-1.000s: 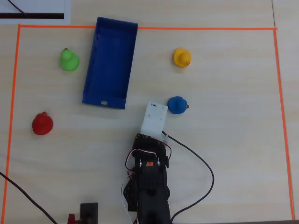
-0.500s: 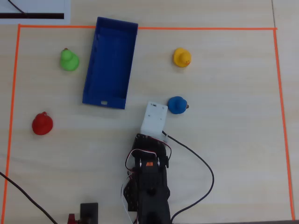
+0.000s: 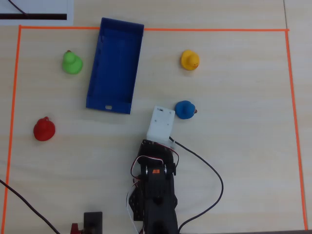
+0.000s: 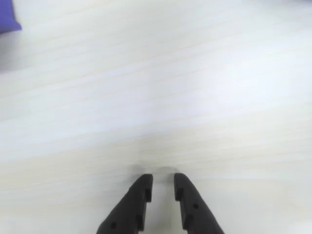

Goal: Grasp blue duck and put it into box.

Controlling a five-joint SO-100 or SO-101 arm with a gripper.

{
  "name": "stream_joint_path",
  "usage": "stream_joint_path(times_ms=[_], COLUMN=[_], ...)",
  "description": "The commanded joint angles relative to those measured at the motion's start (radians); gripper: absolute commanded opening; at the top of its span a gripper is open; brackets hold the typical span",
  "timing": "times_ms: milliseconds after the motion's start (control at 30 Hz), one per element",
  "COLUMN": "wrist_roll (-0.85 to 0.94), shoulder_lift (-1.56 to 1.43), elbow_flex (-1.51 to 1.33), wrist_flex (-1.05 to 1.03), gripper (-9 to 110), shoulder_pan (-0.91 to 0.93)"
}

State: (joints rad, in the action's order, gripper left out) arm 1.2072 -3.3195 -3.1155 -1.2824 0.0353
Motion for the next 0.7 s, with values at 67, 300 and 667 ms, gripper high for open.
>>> stream_joint_path(times_ms=[67,300,667], wrist_roll=[0.003,0.011,0.002], shoulder_lift=[0.009,0.008,0.008], elbow_flex=[0.005,0.005,0.005], wrist_flex=[-0.02,-0.021,-0.023], gripper=[3,3,0], shoulder_pan=[-0.002,-0.011,-0.011])
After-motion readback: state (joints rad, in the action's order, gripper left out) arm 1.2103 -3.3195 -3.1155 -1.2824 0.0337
